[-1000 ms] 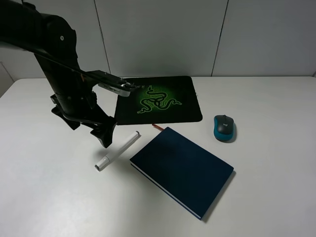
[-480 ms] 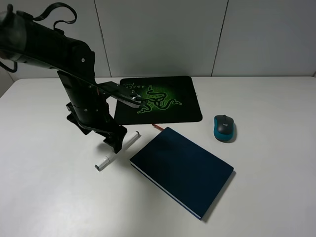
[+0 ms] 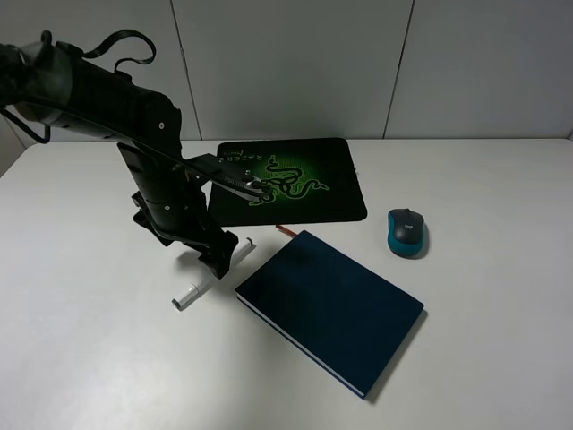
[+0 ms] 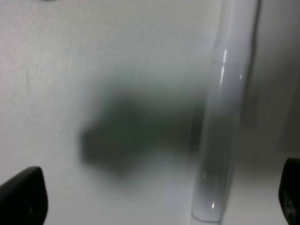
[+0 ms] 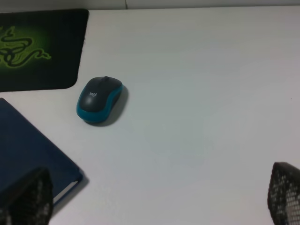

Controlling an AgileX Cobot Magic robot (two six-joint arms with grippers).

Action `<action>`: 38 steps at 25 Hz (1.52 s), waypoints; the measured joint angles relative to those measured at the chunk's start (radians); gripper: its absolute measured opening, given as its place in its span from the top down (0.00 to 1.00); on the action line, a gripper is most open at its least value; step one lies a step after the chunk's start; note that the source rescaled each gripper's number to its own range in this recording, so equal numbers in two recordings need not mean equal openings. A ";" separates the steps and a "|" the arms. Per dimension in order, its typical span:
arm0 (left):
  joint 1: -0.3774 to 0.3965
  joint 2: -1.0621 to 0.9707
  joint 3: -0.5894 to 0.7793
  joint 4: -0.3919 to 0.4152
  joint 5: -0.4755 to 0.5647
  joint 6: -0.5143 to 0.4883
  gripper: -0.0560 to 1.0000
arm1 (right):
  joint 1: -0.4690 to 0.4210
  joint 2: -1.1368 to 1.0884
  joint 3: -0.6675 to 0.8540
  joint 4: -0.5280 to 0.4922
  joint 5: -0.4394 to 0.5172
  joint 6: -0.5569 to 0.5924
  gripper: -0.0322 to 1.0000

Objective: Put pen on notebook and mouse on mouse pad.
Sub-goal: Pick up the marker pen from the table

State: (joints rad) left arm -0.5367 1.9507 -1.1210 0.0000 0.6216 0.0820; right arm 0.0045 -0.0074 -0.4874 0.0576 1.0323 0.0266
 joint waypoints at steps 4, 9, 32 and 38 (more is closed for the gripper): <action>0.000 0.021 0.000 0.000 -0.011 0.001 0.01 | 0.000 0.000 0.000 0.000 0.000 0.000 0.00; 0.000 0.057 0.000 -0.016 -0.019 0.026 0.01 | 0.000 0.000 0.000 0.000 0.000 0.000 0.00; 0.000 0.067 0.000 -0.016 -0.066 0.044 0.18 | 0.000 0.000 0.000 0.000 0.000 0.000 0.00; 0.000 0.067 0.000 -0.016 -0.066 0.044 0.23 | 0.000 0.000 0.000 0.000 0.000 0.000 0.00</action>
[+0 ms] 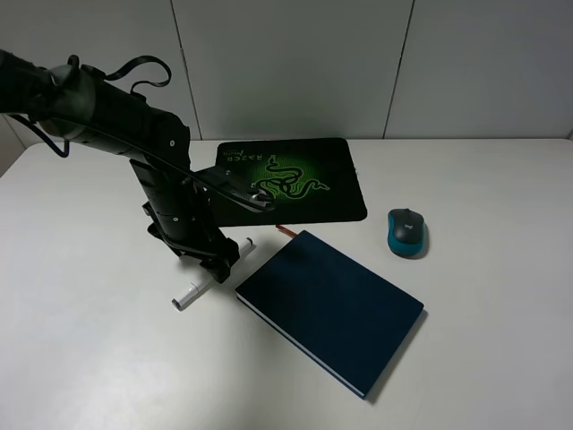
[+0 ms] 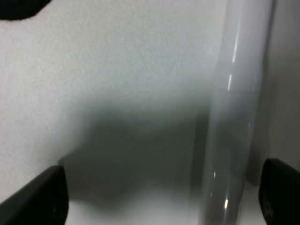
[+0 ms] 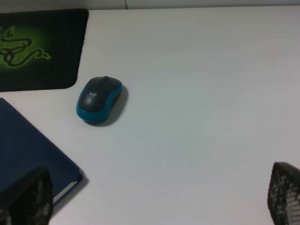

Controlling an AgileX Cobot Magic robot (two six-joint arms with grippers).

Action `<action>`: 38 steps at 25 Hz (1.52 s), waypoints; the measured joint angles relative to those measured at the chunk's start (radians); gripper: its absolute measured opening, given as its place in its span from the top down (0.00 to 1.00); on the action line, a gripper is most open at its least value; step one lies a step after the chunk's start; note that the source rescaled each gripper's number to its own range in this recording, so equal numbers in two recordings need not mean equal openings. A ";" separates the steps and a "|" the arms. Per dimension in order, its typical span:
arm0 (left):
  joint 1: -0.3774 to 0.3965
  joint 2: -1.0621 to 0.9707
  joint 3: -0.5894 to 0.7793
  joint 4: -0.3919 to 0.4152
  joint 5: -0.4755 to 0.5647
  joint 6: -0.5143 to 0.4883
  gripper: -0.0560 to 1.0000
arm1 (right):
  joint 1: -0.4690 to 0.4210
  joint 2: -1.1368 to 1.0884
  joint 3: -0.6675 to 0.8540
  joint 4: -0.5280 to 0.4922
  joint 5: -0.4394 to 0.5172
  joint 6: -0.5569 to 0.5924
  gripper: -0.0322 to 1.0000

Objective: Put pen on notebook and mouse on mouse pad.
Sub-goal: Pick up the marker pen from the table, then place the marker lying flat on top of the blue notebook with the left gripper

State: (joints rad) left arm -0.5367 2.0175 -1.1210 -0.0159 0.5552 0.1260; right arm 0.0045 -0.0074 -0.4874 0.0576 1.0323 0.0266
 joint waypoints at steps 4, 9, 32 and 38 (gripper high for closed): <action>0.000 0.000 0.000 0.007 -0.005 0.001 0.23 | 0.000 0.000 0.000 0.000 0.000 0.000 0.00; 0.000 0.003 0.000 0.016 -0.017 0.002 0.25 | 0.000 0.000 0.000 0.000 0.000 0.000 0.00; 0.000 0.005 0.000 0.016 -0.017 0.002 0.95 | 0.000 0.000 0.000 0.001 0.000 0.000 0.00; 0.000 0.005 -0.001 0.016 -0.016 0.002 0.95 | 0.000 0.000 0.000 0.001 0.000 0.000 0.00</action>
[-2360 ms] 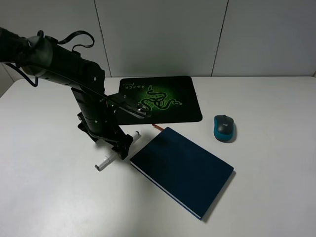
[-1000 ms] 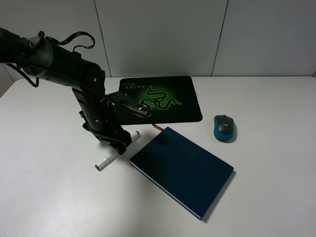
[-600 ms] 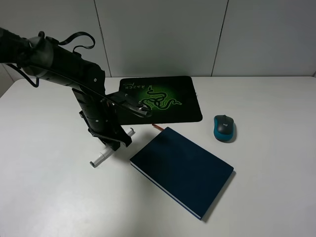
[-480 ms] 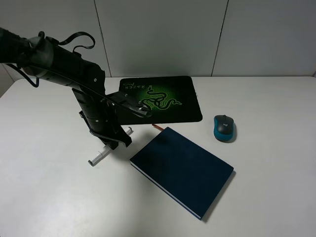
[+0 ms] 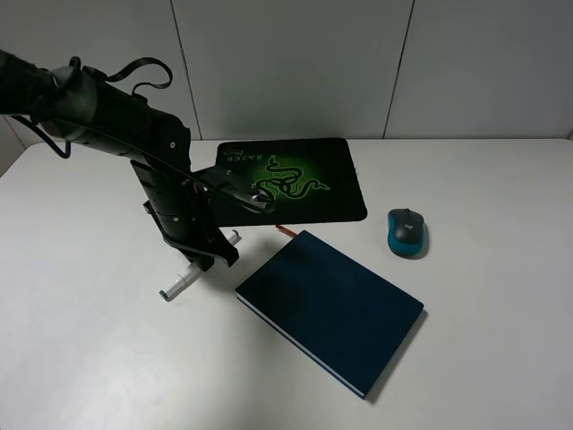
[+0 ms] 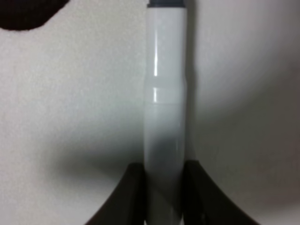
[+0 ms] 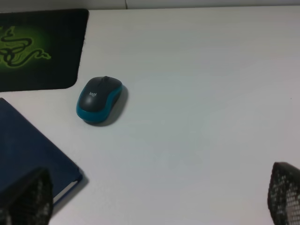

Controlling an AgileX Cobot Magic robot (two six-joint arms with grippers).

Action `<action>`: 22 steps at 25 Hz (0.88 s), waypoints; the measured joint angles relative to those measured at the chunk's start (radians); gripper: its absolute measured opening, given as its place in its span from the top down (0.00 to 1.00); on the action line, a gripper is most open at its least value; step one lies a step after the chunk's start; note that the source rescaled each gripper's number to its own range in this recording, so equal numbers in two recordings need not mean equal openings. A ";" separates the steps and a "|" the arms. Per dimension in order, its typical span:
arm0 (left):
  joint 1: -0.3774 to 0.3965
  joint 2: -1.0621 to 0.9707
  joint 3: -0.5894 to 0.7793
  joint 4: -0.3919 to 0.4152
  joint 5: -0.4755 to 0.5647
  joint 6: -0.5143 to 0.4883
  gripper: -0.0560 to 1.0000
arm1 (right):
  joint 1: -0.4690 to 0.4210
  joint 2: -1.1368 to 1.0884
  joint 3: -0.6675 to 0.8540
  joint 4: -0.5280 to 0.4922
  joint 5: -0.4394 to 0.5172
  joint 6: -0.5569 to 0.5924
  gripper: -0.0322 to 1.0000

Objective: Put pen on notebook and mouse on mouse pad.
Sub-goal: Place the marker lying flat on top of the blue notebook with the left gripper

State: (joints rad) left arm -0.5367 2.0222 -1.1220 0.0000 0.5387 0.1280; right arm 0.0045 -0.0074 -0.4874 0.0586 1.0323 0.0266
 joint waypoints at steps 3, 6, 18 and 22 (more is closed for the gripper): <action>0.000 0.000 -0.012 0.000 0.033 0.000 0.95 | 0.000 0.000 0.000 0.000 0.000 0.000 0.00; 0.000 0.000 -0.040 0.000 0.091 0.000 0.95 | 0.000 0.000 0.000 0.000 0.000 0.000 0.00; 0.000 -0.053 -0.131 0.000 0.234 -0.002 0.95 | 0.000 0.000 0.000 0.000 0.000 0.000 0.00; 0.000 -0.095 -0.143 0.006 0.280 -0.007 0.95 | 0.000 0.000 0.000 0.000 0.000 0.000 0.00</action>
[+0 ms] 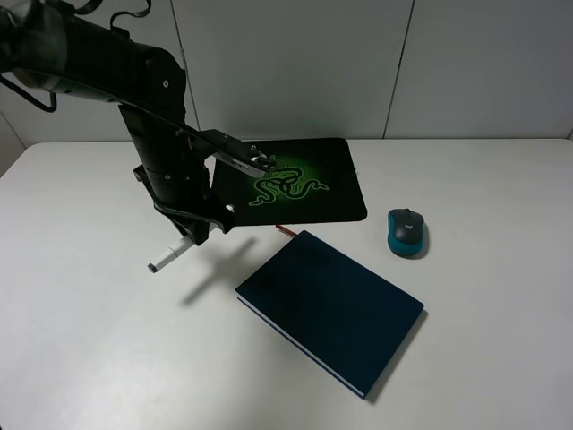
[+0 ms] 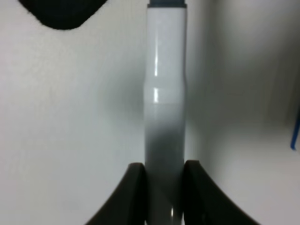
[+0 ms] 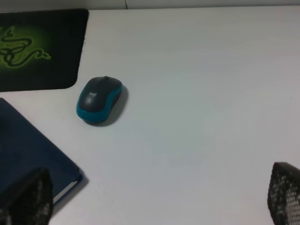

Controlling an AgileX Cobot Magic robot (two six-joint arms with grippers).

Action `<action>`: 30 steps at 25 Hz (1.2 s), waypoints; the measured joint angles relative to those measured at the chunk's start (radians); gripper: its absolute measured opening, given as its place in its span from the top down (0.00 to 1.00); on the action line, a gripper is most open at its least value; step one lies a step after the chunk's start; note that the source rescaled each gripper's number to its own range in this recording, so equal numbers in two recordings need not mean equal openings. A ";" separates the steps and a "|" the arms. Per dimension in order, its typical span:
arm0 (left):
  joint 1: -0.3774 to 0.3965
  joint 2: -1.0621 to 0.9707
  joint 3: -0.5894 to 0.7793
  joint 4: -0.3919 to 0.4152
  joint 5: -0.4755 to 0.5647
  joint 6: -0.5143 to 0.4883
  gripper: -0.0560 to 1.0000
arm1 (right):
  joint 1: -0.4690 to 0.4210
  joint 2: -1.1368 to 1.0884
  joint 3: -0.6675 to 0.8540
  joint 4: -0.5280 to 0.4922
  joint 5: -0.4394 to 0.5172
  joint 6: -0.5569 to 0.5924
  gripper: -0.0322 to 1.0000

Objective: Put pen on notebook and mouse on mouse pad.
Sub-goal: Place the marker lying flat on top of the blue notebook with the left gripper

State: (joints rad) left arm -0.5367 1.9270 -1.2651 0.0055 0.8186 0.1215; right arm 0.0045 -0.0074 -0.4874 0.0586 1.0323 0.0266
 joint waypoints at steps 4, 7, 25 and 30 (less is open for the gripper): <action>0.000 -0.012 -0.043 -0.006 0.074 -0.001 0.95 | 0.000 0.000 0.000 0.000 0.000 0.000 0.00; 0.000 -0.012 -0.091 -0.025 0.116 -0.001 0.95 | 0.000 0.000 0.000 0.000 0.000 0.000 0.00; -0.147 -0.012 -0.210 -0.047 0.129 0.113 0.95 | 0.000 0.000 0.000 0.000 0.000 0.000 0.00; -0.186 -0.008 -0.217 -0.048 0.126 0.136 0.95 | 0.000 0.000 0.000 0.000 0.000 0.000 0.00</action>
State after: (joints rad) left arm -0.7228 1.9192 -1.4818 -0.0429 0.9449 0.2577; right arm 0.0045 -0.0074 -0.4874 0.0586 1.0323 0.0266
